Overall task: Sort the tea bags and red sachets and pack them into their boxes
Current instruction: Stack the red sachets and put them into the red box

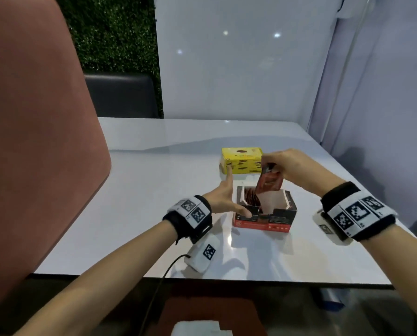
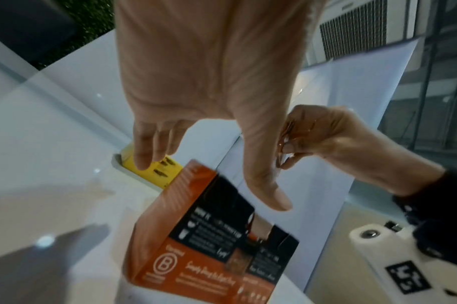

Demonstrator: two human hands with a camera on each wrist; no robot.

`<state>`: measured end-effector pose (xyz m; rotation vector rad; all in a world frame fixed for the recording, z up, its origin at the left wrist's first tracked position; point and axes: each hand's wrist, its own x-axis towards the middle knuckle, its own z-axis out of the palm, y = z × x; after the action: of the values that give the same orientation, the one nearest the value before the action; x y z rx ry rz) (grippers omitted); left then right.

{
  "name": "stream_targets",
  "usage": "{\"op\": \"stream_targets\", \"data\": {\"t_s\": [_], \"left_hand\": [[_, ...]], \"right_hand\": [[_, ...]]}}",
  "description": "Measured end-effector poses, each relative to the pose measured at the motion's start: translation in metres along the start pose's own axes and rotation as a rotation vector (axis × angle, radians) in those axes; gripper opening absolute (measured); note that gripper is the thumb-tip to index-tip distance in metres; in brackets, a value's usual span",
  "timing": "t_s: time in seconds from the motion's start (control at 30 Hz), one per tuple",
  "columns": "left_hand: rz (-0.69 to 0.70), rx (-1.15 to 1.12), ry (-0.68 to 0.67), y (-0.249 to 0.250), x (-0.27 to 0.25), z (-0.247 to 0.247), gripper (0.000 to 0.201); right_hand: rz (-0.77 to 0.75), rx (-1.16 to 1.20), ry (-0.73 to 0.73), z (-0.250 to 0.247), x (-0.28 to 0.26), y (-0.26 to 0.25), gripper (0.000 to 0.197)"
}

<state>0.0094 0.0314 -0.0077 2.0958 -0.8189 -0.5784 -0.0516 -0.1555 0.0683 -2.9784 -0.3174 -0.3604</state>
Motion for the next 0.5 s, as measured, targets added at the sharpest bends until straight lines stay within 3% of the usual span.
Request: {"op": "stream_targets", "data": {"t_s": [0.17,0.33,0.5], "left_hand": [[0.008,0.172,-0.012,-0.013,0.029,0.017,0.135],[-0.001,0.227,0.023,-0.019,0.029,0.014,0.104],[-0.003,0.238,0.015,-0.025,0.022,0.005,0.094]], "right_hand": [[-0.140,-0.203,-0.146,0.007,-0.024,0.007,0.020],[-0.350,-0.242,-0.131,0.019,-0.023,0.009,0.017],[-0.388,-0.212,-0.188,0.021,-0.013,0.000,0.017]]}}
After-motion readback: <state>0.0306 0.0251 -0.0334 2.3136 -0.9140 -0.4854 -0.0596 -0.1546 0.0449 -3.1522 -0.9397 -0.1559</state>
